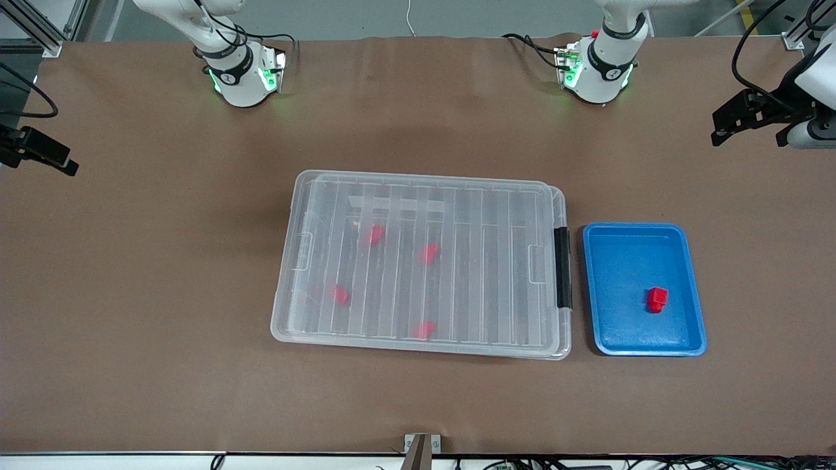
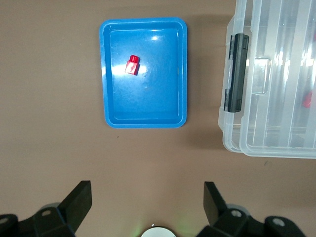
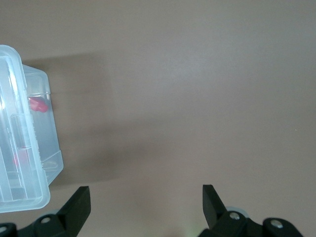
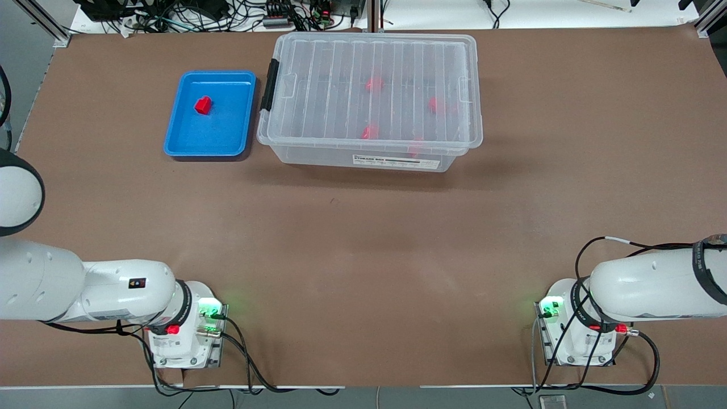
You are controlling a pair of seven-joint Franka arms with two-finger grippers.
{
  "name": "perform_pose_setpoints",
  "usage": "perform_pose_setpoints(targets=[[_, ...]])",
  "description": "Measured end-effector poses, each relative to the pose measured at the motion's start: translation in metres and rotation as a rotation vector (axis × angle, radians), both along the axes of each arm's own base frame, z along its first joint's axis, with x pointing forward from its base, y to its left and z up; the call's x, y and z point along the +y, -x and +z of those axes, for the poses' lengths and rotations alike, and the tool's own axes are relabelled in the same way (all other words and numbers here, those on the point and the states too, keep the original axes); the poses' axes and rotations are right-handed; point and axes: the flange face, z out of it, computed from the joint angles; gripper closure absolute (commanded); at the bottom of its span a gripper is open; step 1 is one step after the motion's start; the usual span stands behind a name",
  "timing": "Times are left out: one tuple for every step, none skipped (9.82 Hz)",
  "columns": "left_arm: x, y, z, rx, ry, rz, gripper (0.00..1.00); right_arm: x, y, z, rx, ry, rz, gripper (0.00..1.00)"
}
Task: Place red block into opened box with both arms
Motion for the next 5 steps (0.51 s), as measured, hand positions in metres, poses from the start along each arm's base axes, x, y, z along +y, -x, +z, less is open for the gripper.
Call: perform_pose_setpoints(targets=[[0.0,0.0,0.0,0.0,0.0,0.0,0.0,0.0,0.0,0.0,0.0,0.0,0.0,0.0],[0.0,0.0,0.0,0.0,0.0,0.002,0.0,0.0,0.0,0.0,0.0,0.0,0.0,0.0],[0.001,0.0,0.0,0.0,0.0,0.009,0.0,0.0,0.0,0.0,0.0,0.0,0.0,0.0],[0.002,-0.003,-0.005,0.009,0.0,0.014,0.0,0.0,0.0,0.0,0.001,0.0,0.0,0.0],[0.002,-0.012,-0.017,0.027,0.002,0.015,0.0,0.0,0.0,0.0,0.001,0.0,0.002,0.0]])
